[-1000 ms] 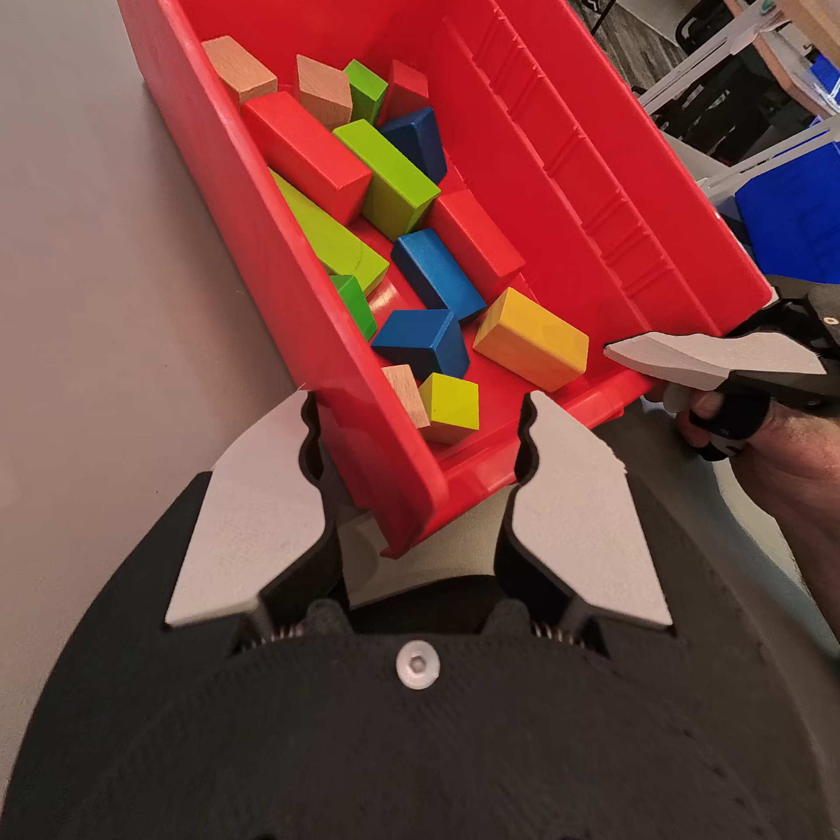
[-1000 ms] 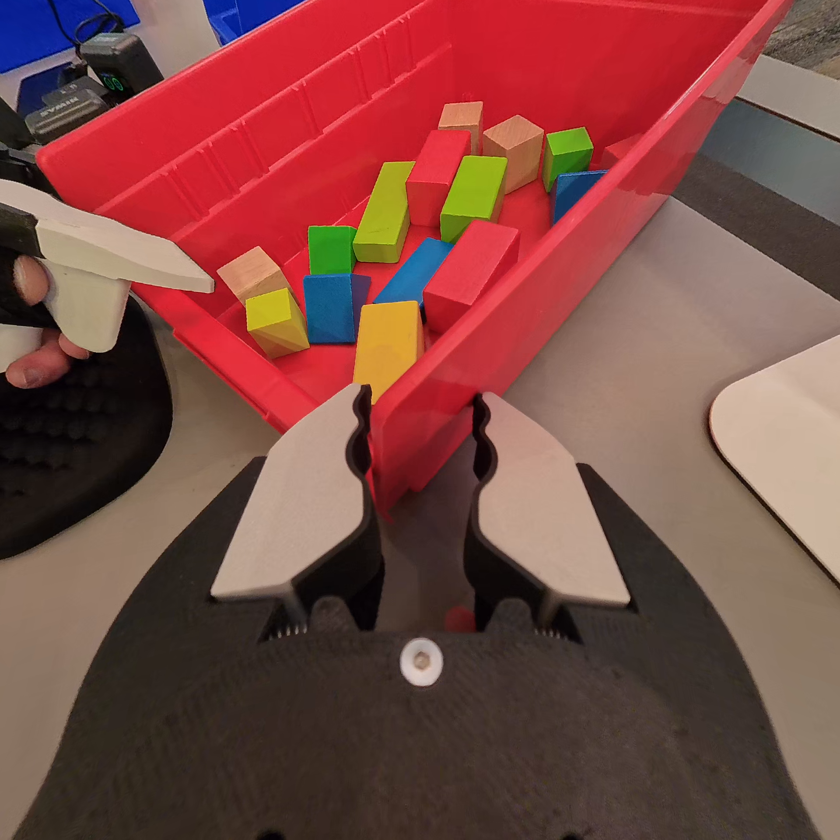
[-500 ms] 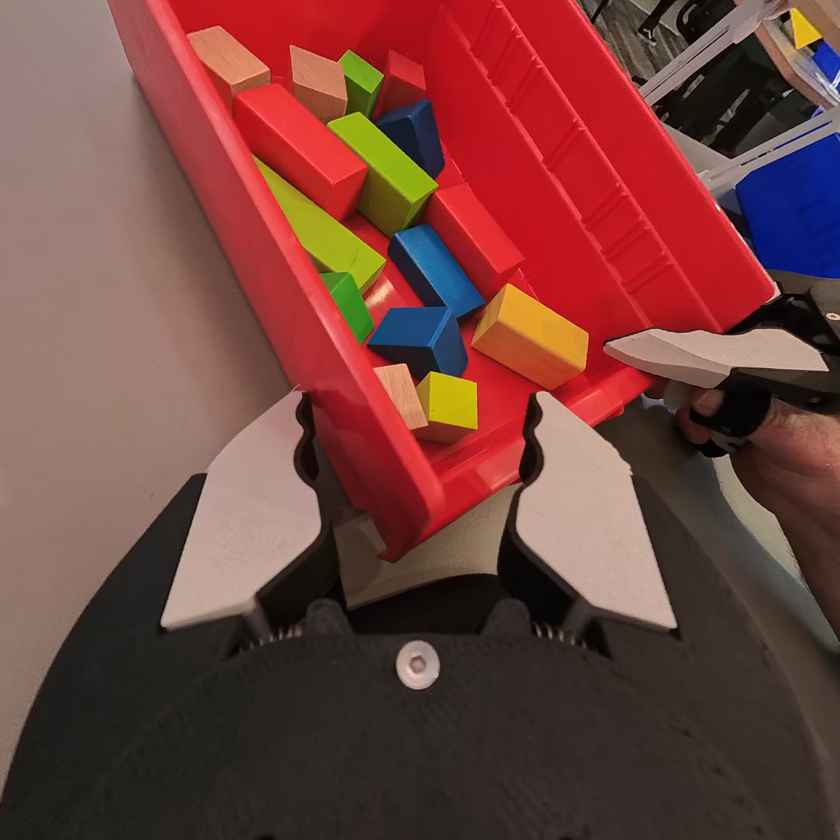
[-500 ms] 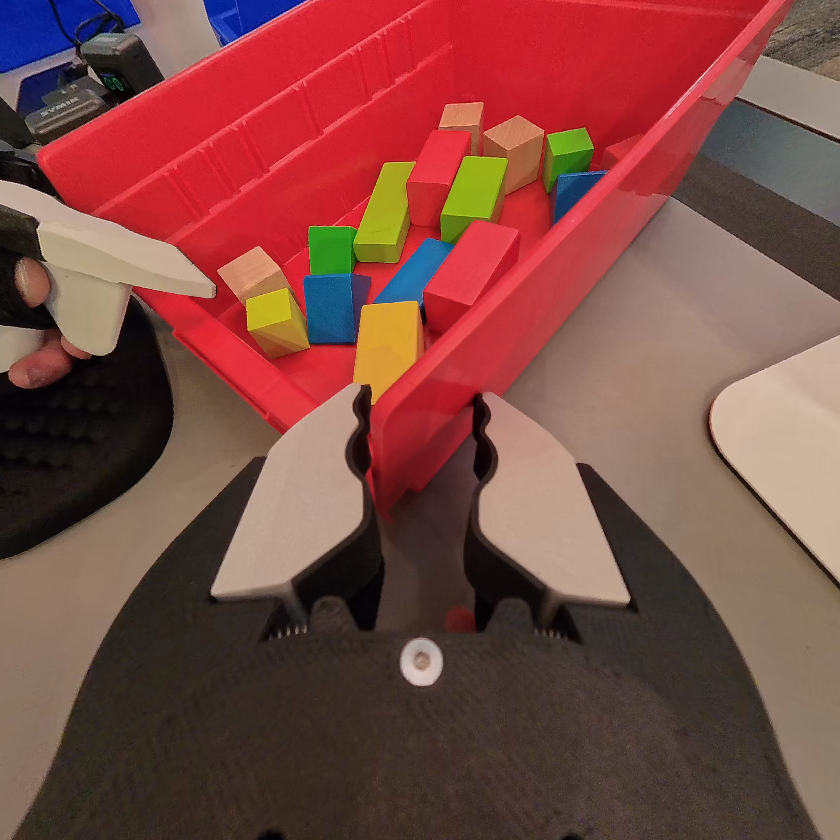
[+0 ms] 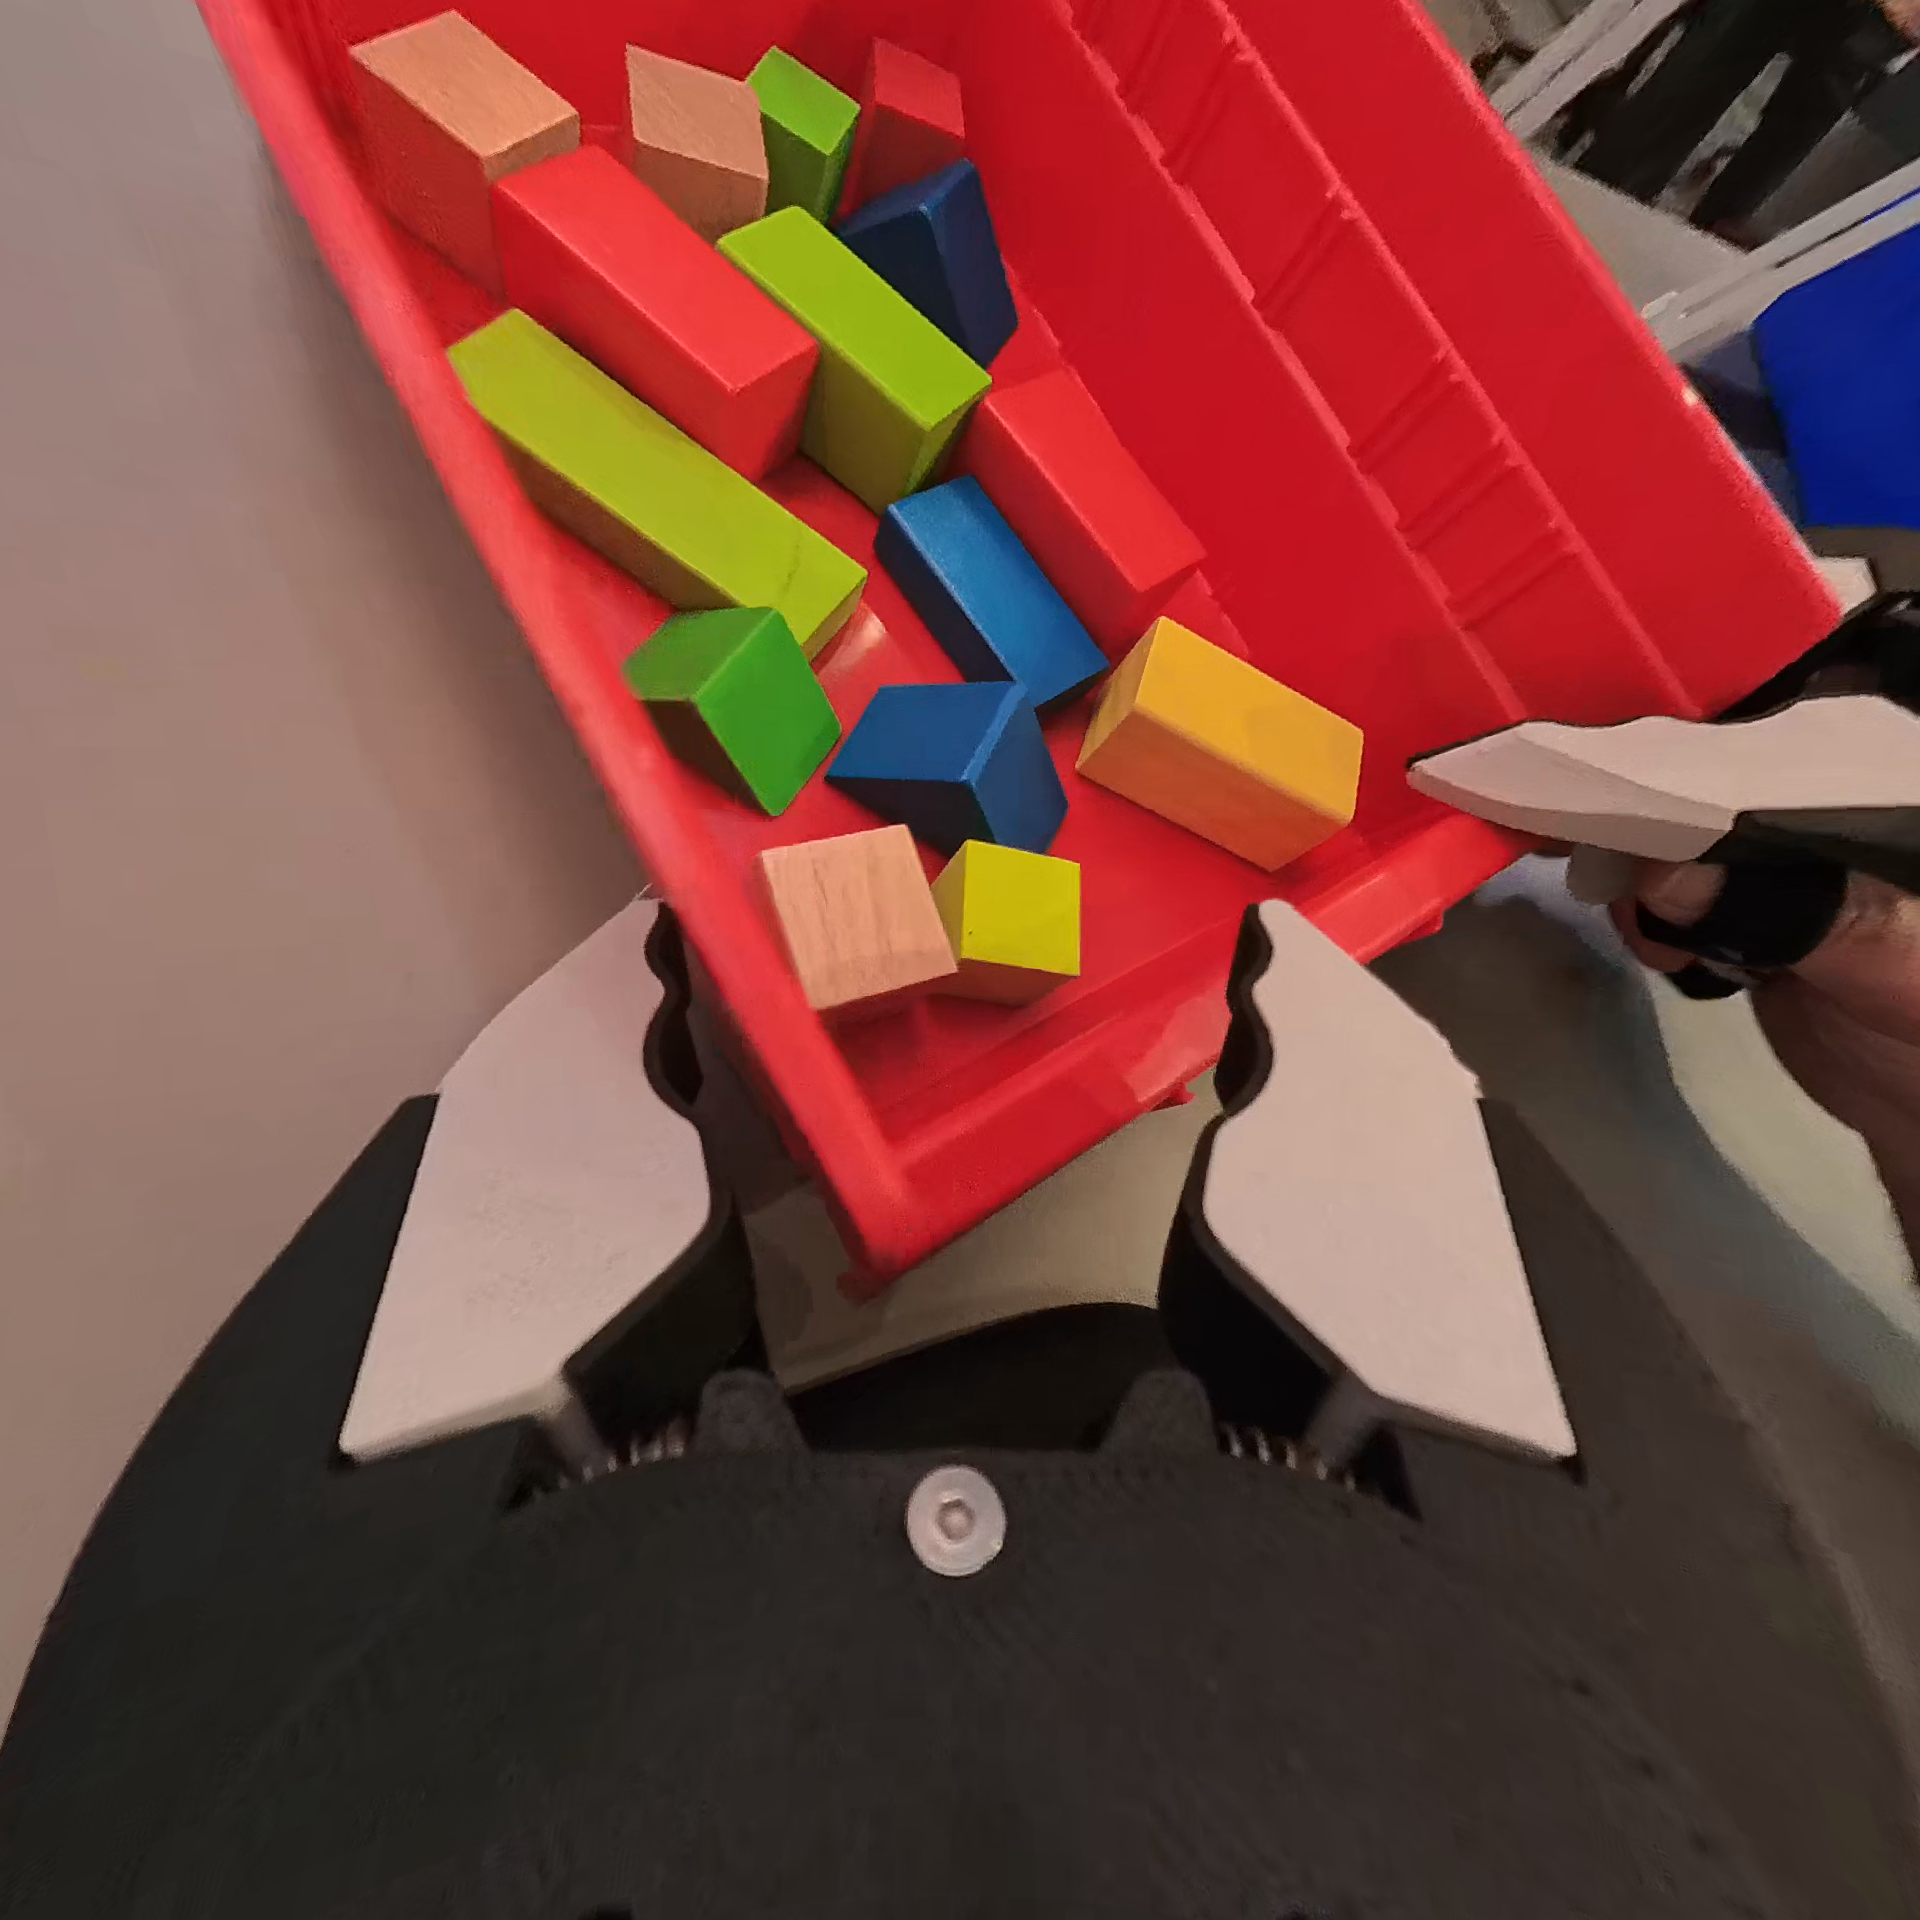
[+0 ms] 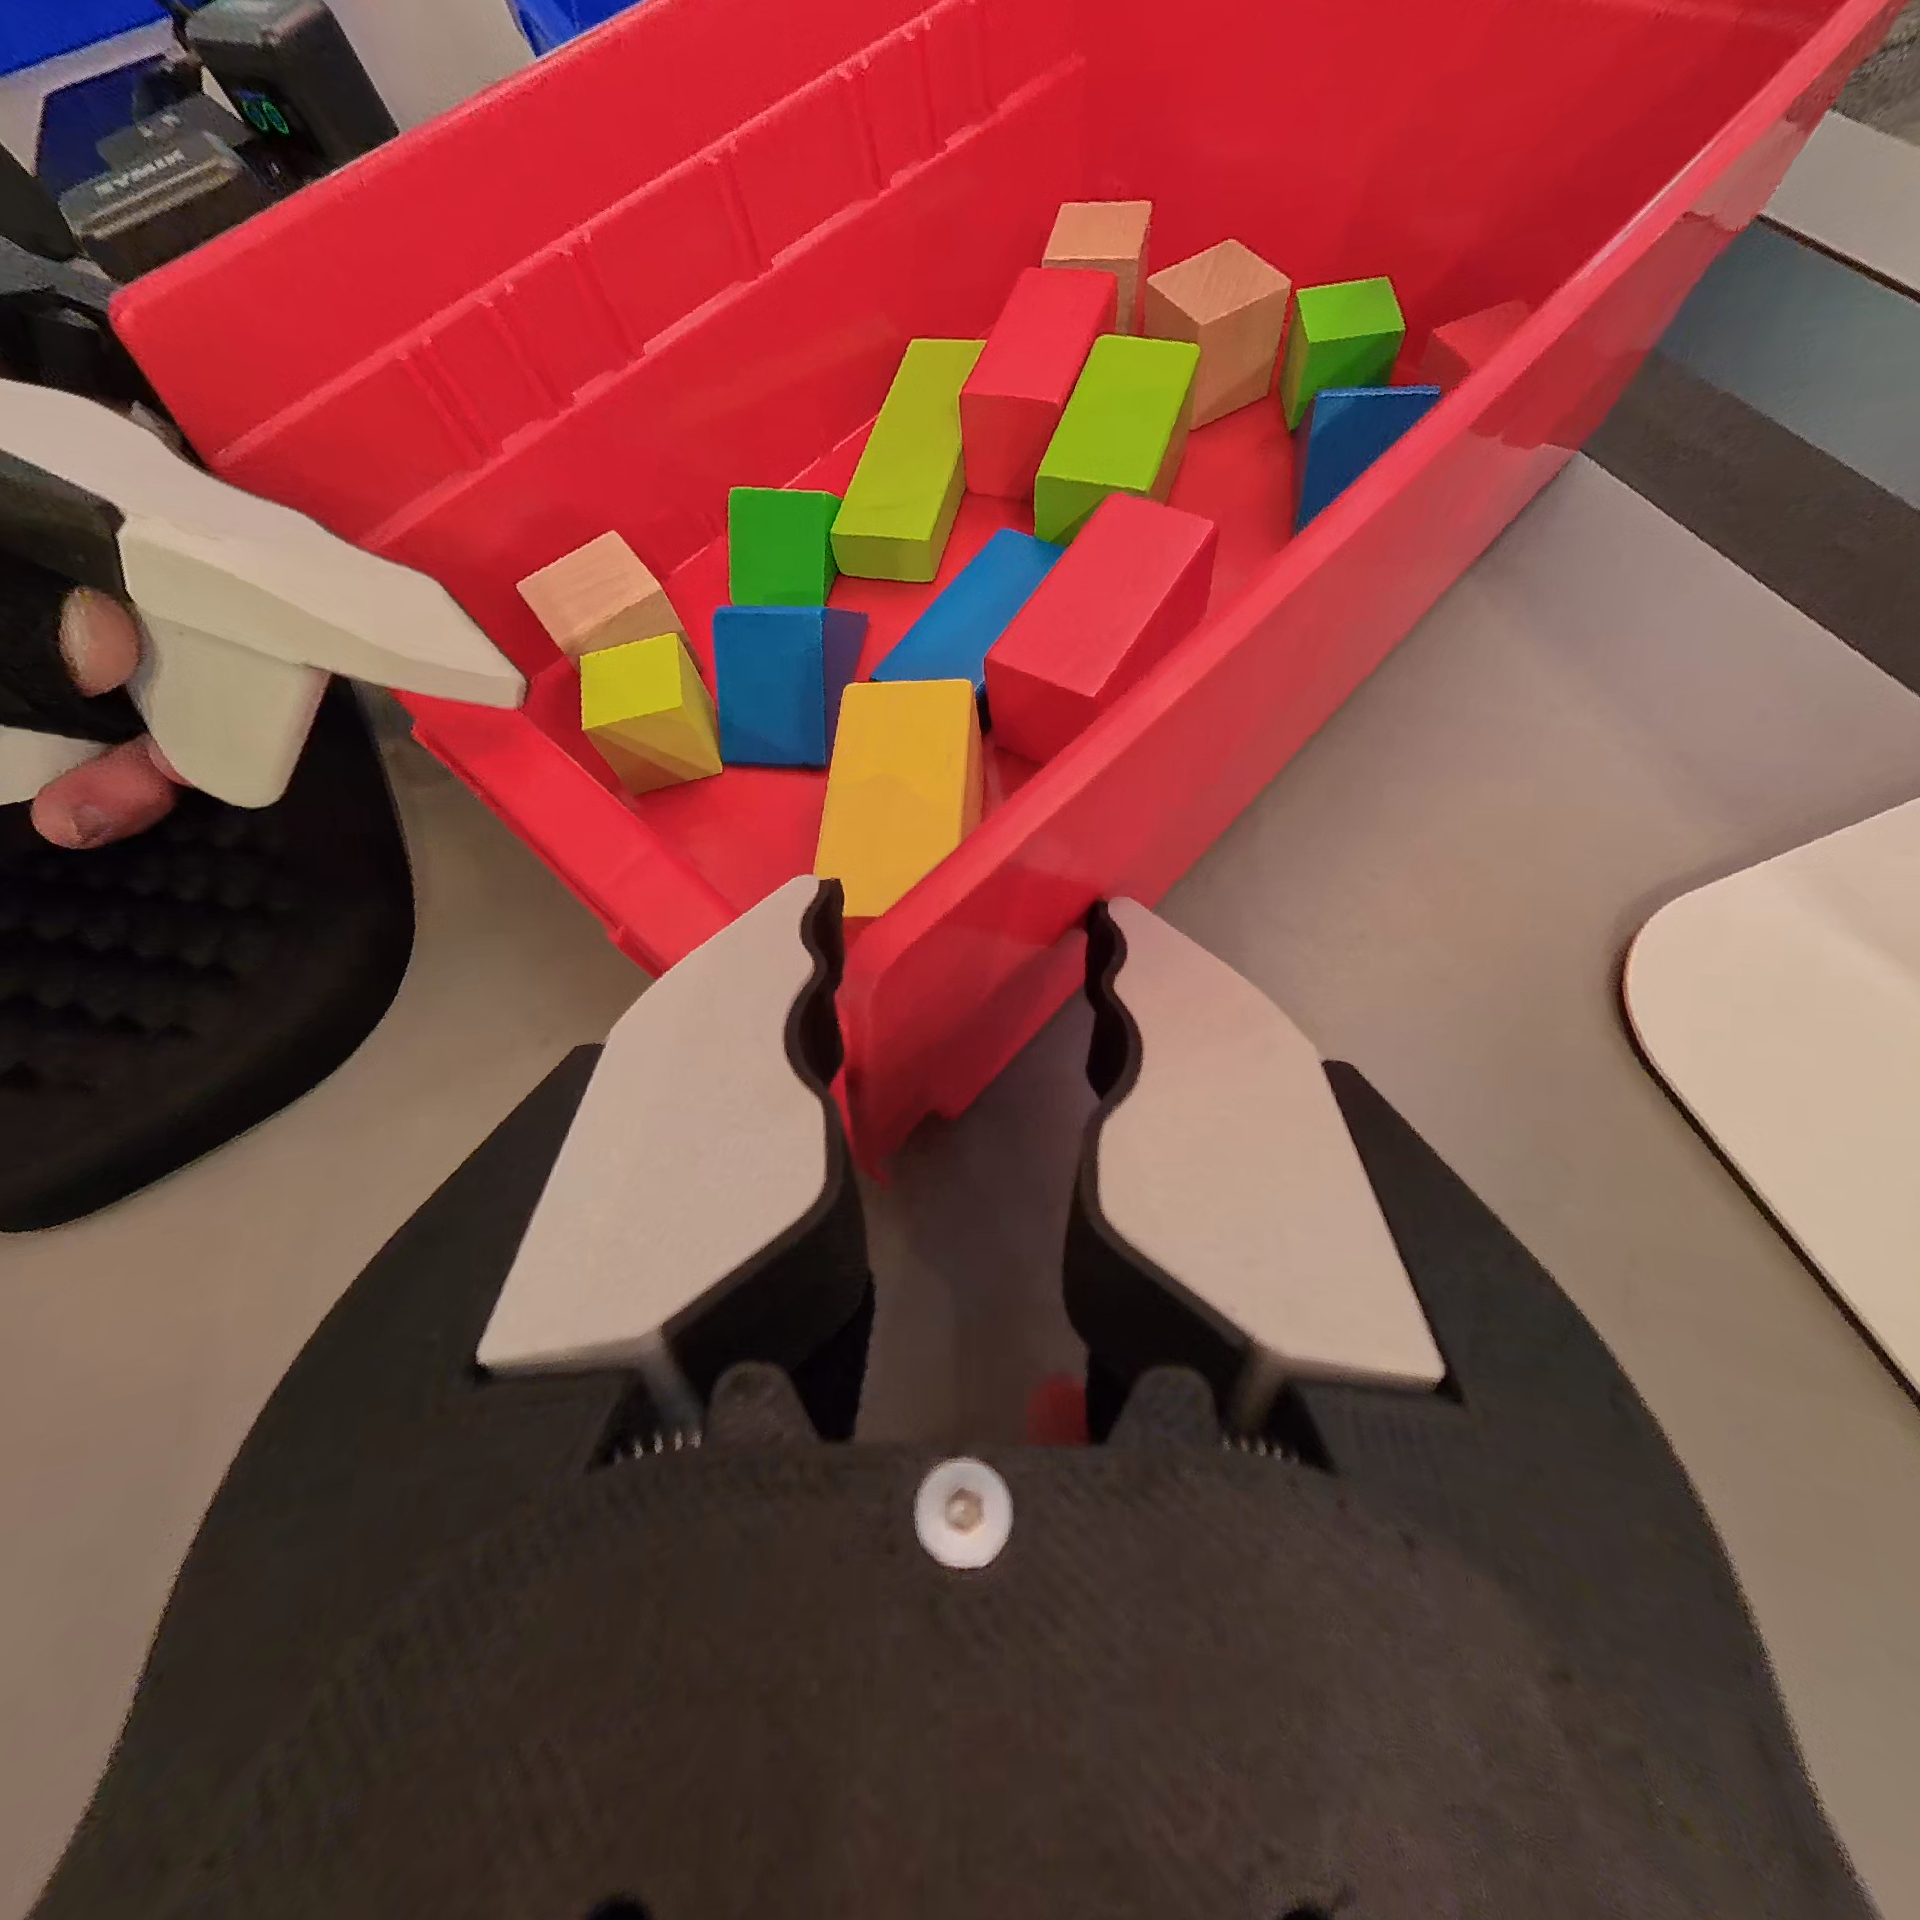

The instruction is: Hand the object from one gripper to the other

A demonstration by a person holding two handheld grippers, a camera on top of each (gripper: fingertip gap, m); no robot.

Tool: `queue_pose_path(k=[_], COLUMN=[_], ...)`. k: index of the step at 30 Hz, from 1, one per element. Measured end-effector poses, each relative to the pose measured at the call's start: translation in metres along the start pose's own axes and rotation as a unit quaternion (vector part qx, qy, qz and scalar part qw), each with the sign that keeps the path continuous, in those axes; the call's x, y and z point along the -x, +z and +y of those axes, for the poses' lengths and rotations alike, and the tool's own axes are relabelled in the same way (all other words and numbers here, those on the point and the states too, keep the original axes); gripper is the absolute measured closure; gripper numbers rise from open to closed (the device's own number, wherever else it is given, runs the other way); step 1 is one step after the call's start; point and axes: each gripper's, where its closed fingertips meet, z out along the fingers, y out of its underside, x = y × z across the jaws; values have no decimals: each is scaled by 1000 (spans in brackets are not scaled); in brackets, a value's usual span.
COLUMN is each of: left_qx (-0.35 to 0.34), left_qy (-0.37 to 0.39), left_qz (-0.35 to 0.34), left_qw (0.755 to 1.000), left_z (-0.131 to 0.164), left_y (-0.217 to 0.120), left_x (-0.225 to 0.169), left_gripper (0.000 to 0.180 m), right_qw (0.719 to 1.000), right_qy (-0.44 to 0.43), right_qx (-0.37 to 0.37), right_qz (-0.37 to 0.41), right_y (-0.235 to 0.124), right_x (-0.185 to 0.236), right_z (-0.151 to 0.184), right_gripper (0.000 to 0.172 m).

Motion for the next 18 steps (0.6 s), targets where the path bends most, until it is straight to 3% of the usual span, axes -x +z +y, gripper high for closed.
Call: queue_pose_path(k=[4, 18], left_qx=[12, 8], left_qy=[12, -19], left_qz=[-9, 1], left_qw=[1000, 1000], left_z=[-2, -34], left_y=[6, 26], left_x=[-3, 27], left_gripper=[67, 75], right_qw=[999, 996], right_qy=[2, 43], right_qx=[31, 70], right_qz=[15, 24], right_y=[1, 20], right_x=[1, -4], right_z=[-1, -11], right_gripper=[128, 125])
